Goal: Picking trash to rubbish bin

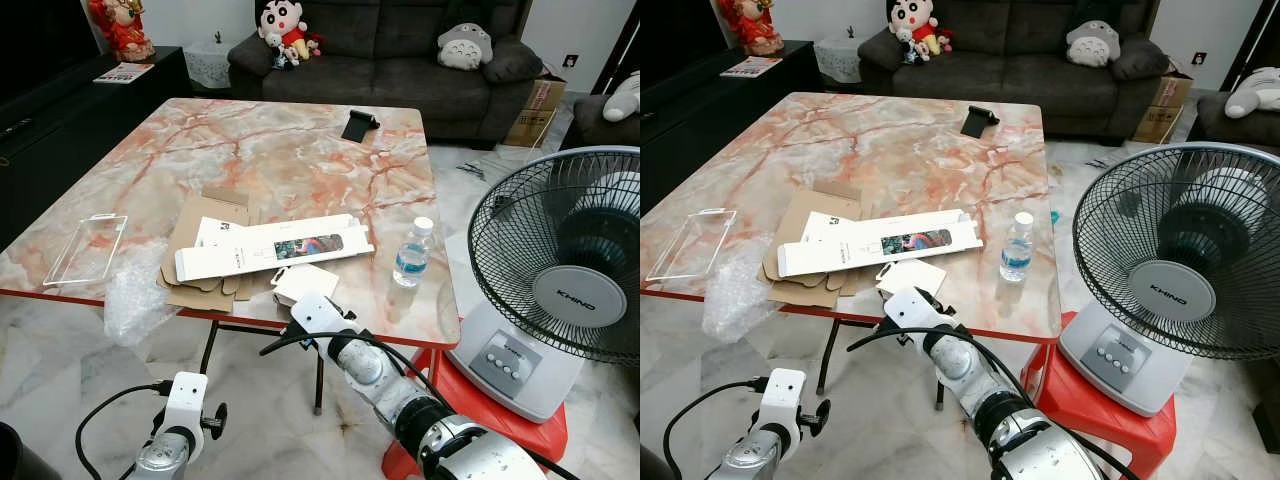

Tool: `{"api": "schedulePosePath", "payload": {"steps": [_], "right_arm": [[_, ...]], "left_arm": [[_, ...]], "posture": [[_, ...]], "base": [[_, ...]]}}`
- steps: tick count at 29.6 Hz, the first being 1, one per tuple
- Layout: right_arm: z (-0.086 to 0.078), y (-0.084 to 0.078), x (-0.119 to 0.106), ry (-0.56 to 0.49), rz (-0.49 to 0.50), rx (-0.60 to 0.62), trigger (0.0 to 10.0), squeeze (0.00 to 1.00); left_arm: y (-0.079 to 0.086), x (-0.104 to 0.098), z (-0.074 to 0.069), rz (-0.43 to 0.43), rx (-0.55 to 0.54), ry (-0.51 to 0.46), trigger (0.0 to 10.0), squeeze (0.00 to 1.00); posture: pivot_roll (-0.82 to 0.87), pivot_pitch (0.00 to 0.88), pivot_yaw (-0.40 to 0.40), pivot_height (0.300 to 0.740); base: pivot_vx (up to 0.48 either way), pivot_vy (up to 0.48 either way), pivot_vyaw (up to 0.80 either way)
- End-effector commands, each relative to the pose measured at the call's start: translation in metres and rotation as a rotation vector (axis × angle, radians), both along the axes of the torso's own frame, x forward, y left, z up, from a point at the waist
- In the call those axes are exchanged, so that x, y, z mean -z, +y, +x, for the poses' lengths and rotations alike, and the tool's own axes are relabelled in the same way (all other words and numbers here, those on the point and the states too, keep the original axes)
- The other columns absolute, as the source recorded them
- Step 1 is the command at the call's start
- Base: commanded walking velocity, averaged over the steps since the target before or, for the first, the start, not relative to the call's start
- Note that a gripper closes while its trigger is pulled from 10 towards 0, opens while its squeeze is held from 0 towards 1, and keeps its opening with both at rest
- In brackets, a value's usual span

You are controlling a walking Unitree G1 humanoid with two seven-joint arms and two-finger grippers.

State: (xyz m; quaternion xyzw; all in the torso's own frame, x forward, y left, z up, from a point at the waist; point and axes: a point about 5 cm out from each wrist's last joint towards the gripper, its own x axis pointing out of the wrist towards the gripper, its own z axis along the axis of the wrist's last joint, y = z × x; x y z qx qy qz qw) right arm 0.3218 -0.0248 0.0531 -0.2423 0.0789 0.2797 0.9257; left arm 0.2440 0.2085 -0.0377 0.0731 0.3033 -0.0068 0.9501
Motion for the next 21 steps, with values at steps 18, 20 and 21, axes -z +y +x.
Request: {"api": "schedulePosePath", "payload": {"steps": [18,20,21], "right_arm": [[-0.0075,0.0116,0.0035,0.016,0.005,-0.050,0.0,0.00],[-0.0075,0.0108,0.0037,0.015,0.005,-0.051,0.0,0.00],[-0.0076,0.0103,0.0039,0.014,0.005,-0.054,0.0,0.00]], "left_arm": [[0.0021,-0.0039,0.0043,0.011,0.005,-0.017,10.0,0.00],[0.0019,-0.0039,0.0043,0.010,0.005,-0.017,10.0,0.00],[0.0018,-0.0039,0.0044,0.010,0.004,-0.017,10.0,0.00]], "posture": [[0.05,0.013,-0.016,0.740],[0.05,0.013,-0.015,0.740],[0.05,0.013,-0.015,0.740]], "base": [[0.000,0.000,0.00],[0.000,0.000,0.00],[0.000,0.000,0.00]]}}
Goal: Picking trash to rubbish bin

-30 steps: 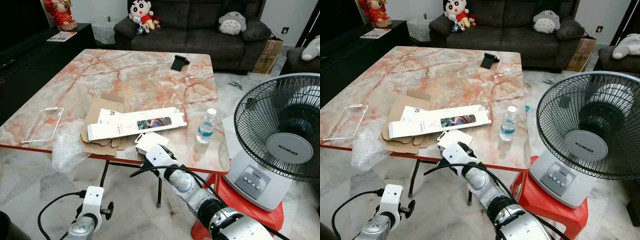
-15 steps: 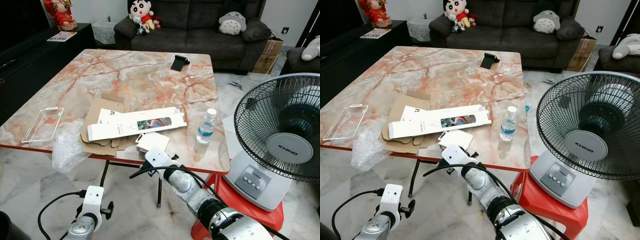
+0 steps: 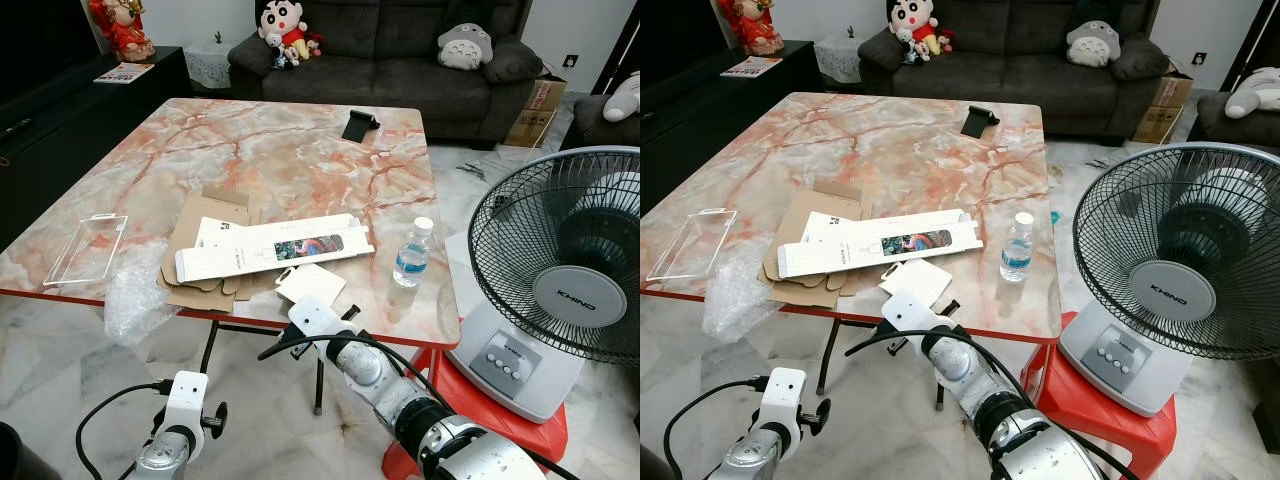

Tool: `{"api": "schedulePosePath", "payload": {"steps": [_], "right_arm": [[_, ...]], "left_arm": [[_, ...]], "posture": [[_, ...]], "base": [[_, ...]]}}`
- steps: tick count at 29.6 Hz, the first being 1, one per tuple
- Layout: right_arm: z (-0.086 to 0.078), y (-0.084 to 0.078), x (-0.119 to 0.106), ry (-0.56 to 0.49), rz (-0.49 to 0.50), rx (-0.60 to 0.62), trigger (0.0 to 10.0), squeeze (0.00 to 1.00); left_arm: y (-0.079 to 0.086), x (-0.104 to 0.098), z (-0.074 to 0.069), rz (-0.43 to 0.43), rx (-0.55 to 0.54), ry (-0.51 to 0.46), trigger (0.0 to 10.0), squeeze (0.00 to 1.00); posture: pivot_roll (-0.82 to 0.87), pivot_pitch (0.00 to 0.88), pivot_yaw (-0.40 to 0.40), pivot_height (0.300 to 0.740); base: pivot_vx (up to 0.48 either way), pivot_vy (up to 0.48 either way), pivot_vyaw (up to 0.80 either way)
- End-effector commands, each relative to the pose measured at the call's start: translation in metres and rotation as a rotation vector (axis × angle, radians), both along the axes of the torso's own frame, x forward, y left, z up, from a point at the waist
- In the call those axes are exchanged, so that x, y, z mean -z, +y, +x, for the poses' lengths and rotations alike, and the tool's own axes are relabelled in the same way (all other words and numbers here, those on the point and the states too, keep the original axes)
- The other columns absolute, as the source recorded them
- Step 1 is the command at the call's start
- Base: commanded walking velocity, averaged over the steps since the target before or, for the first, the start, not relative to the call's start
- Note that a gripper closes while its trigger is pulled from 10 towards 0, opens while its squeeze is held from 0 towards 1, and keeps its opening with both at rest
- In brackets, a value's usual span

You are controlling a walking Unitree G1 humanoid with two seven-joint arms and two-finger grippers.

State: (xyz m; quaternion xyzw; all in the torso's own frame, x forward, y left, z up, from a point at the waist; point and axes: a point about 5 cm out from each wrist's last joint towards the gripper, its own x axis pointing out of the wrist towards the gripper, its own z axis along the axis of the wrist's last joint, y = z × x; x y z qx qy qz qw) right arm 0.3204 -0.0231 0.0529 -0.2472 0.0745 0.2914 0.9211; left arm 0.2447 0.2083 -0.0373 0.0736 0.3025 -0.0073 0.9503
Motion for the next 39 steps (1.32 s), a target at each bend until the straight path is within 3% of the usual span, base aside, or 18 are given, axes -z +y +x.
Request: {"api": "schedulePosePath", "payload": {"steps": [1,6,11,12,13,20,24,26,33,36,37,39], "right_arm": [[-0.007,0.008,0.004,0.018,0.009,-0.033,0.0,0.00],[-0.008,0.006,0.005,0.023,0.033,-0.067,0.0,0.00],[-0.017,0.004,0.007,0.113,0.171,-0.193,0.0,0.00],[-0.018,0.003,0.007,0.121,0.184,-0.211,2.2,0.00],[-0.019,0.001,0.007,0.122,0.199,-0.231,10.0,0.00],[-0.004,-0.032,-0.010,0.126,0.478,-0.166,10.0,0.00],[0.000,-0.040,-0.014,0.118,0.541,-0.141,10.0,0.00],[0.007,-0.051,-0.022,0.103,0.659,-0.068,10.0,0.00],[0.013,-0.062,-0.028,0.100,0.812,-0.001,10.0,0.00],[0.016,-0.072,-0.031,0.110,1.033,0.094,10.0,0.00],[0.016,-0.072,-0.031,0.110,1.033,0.094,10.0,0.00],[0.017,-0.076,-0.030,0.121,1.137,0.144,10.0,0.00]], "left_arm": [[0.002,-0.003,0.004,0.009,0.003,-0.016,10.0,0.00],[0.001,-0.003,0.004,0.006,0.003,-0.017,10.0,0.00],[-0.001,-0.004,0.005,-0.005,0.002,-0.024,10.0,0.00],[-0.001,-0.004,0.005,-0.006,0.002,-0.024,10.0,0.00],[-0.001,-0.004,0.005,-0.006,0.002,-0.025,10.0,0.00],[-0.001,-0.006,0.007,-0.013,0.002,-0.033,10.0,0.00],[-0.001,-0.006,0.007,-0.014,0.004,-0.033,10.0,0.00],[-0.002,-0.007,0.008,-0.015,0.005,-0.038,10.0,0.00],[-0.002,-0.008,0.009,-0.017,0.005,-0.047,10.0,0.00],[-0.002,-0.009,0.011,-0.023,0.006,-0.065,10.0,0.00],[-0.002,-0.009,0.011,-0.023,0.006,-0.065,10.0,0.00],[-0.002,-0.011,0.012,-0.024,-0.001,-0.086,10.0,0.00]], "posture": [[0.05,0.013,-0.015,0.740],[0.05,0.010,-0.015,0.740],[0.04,0.008,-0.013,0.740],[0.04,0.008,-0.013,0.740],[0.04,0.008,-0.013,0.740],[0.03,0.000,-0.006,0.740],[0.02,0.000,-0.004,0.740],[0.02,0.000,-0.001,0.740],[0.02,0.000,0.000,0.740],[0.02,0.000,0.004,0.740],[0.02,0.000,0.004,0.740],[0.02,0.000,0.006,0.740]], "base": [[0.000,0.000,0.00],[0.000,0.000,0.00],[0.000,0.000,0.00],[0.000,0.000,0.00],[0.000,0.000,0.00],[0.000,0.000,0.00],[0.000,0.000,0.00],[0.000,0.000,0.00],[0.000,0.000,0.00],[0.000,0.000,0.00],[0.000,0.000,0.00],[0.000,0.000,0.00]]}}
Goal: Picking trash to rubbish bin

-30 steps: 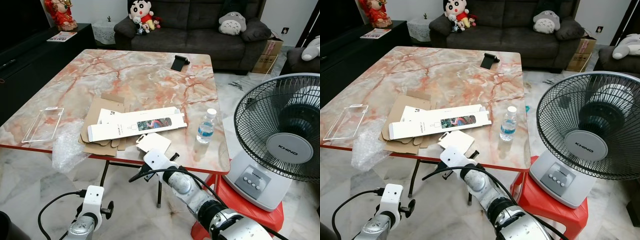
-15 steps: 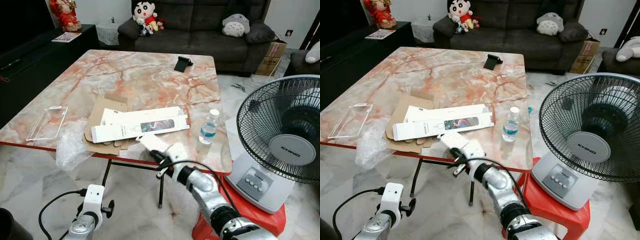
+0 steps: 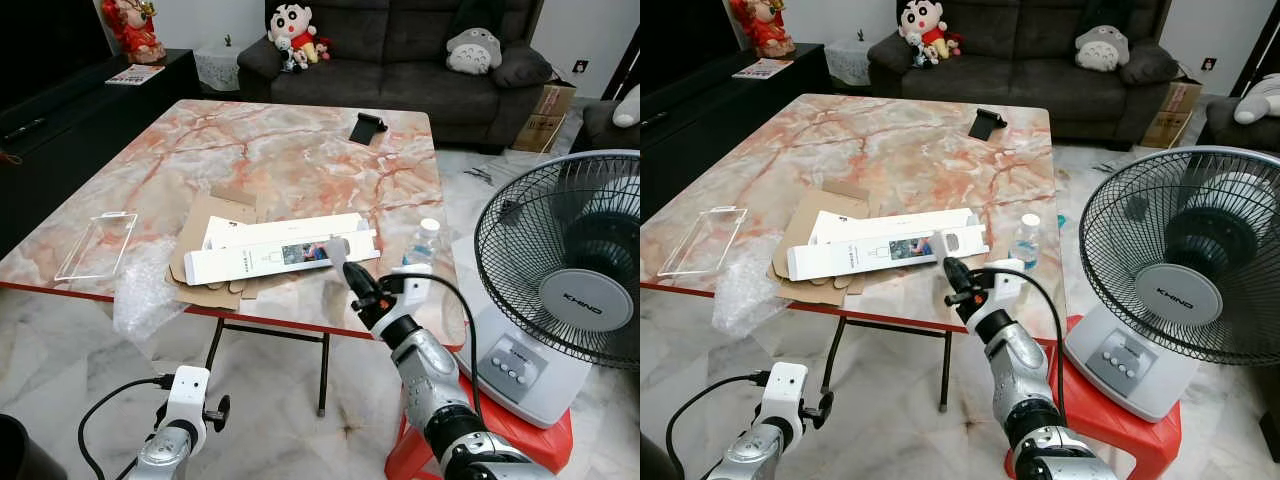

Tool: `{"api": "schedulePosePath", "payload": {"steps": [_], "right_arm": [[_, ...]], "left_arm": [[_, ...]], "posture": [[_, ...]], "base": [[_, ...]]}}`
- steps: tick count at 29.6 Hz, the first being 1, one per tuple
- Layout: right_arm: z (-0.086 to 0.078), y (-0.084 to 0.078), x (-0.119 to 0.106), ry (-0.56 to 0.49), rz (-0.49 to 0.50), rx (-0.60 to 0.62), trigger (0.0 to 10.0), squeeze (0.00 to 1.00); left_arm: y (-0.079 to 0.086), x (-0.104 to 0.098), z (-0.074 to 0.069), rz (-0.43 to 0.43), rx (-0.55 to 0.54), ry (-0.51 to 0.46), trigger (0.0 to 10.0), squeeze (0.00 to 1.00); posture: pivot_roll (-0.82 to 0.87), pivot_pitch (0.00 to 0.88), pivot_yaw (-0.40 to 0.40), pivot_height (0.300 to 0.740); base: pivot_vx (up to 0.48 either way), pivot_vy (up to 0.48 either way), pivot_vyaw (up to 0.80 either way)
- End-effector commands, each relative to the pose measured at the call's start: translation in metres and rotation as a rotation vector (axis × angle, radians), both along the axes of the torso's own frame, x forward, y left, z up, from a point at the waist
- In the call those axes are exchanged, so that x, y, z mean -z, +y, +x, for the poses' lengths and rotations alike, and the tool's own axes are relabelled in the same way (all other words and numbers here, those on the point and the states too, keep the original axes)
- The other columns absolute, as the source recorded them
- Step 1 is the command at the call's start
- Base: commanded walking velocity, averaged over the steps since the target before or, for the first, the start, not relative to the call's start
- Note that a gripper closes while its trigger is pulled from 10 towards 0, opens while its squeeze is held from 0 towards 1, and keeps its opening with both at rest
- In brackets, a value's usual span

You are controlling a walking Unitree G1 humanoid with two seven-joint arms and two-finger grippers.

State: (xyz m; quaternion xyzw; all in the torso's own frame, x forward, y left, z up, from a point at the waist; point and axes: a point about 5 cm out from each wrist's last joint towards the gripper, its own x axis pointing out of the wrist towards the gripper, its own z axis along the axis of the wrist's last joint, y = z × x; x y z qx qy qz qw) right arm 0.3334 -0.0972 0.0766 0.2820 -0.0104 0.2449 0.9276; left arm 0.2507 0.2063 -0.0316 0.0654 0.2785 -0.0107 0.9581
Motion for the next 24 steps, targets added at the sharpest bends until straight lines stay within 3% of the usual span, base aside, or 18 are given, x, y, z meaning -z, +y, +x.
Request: {"api": "schedulePosePath", "payload": {"steps": [1,16,24], "right_arm": [[0.0035,-0.0014,-0.0061,-0.008,0.062,0.021,10.0,0.00],[0.0009,0.0065,-0.0041,0.020,0.157,0.024,10.0,0.00],[0.0027,0.0045,-0.0061,0.014,0.133,0.030,10.0,0.00]], "left_arm": [[0.0001,-0.0055,0.0057,-0.005,-0.006,-0.036,10.0,0.00],[-0.0039,-0.0074,0.0080,-0.003,0.007,-0.058,10.0,0.00],[-0.0047,-0.0070,0.0079,-0.005,0.017,-0.054,10.0,0.00]], "posture": [[0.02,0.000,0.006,0.740],[0.00,0.000,0.021,0.740],[-0.01,0.000,0.025,0.740]], "base": [[0.000,0.000,0.00],[0.000,0.000,0.00],[0.000,0.000,0.00]]}}
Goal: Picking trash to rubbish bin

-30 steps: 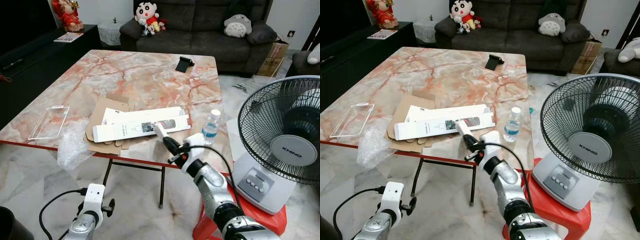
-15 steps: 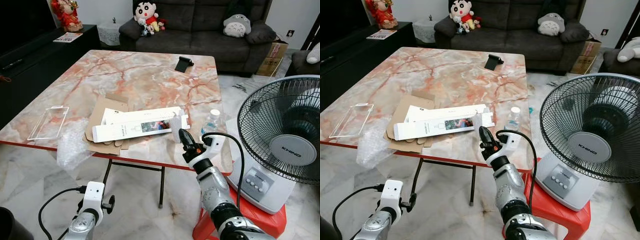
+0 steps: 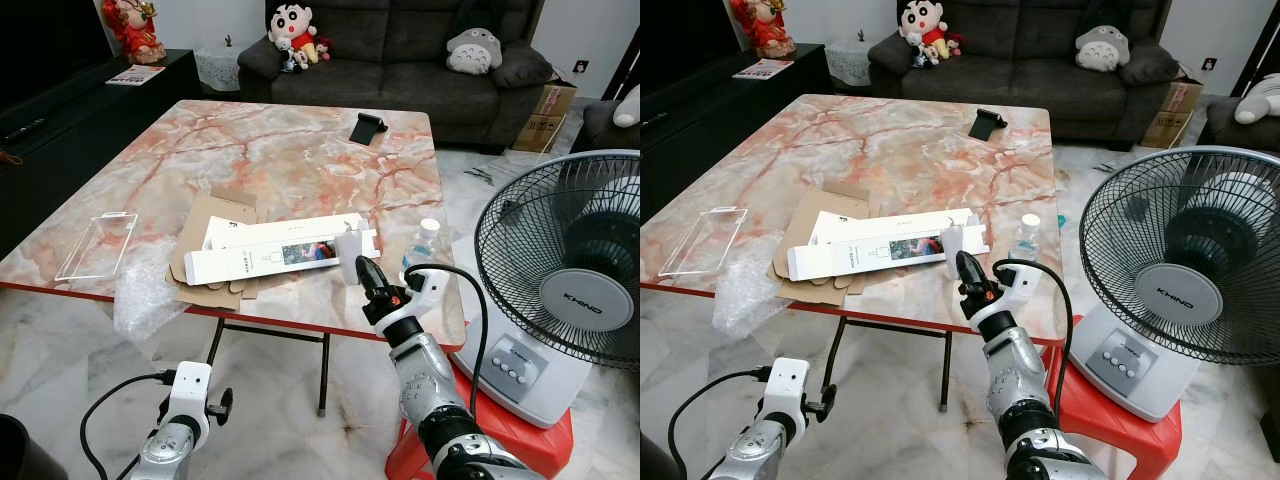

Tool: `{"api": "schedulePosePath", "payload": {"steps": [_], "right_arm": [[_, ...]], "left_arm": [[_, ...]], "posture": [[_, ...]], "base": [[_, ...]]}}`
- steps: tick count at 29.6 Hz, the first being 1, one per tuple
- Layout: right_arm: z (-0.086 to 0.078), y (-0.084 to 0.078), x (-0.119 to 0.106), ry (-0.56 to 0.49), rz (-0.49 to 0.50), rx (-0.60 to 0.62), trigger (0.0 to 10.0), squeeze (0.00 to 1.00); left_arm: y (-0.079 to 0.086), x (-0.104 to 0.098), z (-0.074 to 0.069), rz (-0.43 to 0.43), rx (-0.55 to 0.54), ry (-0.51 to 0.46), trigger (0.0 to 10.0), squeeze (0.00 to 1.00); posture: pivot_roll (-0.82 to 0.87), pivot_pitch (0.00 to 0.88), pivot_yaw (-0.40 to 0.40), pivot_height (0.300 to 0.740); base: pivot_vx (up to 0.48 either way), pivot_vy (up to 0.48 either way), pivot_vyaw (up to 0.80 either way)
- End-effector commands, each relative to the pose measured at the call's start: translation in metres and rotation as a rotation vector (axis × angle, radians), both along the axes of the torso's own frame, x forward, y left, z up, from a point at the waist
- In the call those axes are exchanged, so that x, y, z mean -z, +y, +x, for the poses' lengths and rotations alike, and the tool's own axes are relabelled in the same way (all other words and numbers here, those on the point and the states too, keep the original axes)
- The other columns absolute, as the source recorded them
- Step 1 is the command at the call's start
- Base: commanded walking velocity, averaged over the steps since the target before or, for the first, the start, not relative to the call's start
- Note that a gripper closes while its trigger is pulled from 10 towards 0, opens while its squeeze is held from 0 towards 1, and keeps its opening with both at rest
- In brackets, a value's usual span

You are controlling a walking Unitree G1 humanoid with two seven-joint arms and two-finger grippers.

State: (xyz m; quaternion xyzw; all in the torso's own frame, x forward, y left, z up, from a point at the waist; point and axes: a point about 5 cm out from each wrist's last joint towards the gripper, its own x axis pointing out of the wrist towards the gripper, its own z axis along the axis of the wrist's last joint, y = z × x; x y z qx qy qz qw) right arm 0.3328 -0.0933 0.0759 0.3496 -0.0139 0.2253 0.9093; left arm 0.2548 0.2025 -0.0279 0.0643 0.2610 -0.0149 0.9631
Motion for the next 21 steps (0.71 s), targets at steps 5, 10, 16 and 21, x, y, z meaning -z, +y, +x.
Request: {"api": "schedulePosePath", "payload": {"steps": [5,10,16,21], "right_arm": [[0.0021,0.0021,-0.0052,-0.020,-0.010,0.000,10.0,0.00],[0.0015,0.0026,-0.0039,-0.012,-0.016,0.016,10.0,0.00],[0.0012,0.0032,-0.0033,-0.010,-0.020,0.014,10.0,0.00],[0.0011,0.0035,-0.0032,-0.011,-0.024,0.014,10.0,0.00]], "left_arm": [[-0.0004,-0.0033,0.0036,0.003,0.012,-0.017,10.0,0.00],[0.0001,-0.0031,0.0033,0.004,0.018,-0.014,10.0,0.00],[0.0002,-0.0037,0.0040,0.004,0.022,-0.015,10.0,0.00],[-0.0003,-0.0039,0.0045,0.005,0.025,-0.015,10.0,0.00]], "posture": [[-0.01,0.000,0.029,0.740],[-0.01,0.000,0.034,0.740],[-0.01,0.000,0.035,0.740],[-0.01,0.000,0.036,0.740]], "base": [[0.000,0.000,0.00],[-0.211,0.000,0.00],[-0.306,0.000,0.00],[-0.351,0.000,0.00]]}}
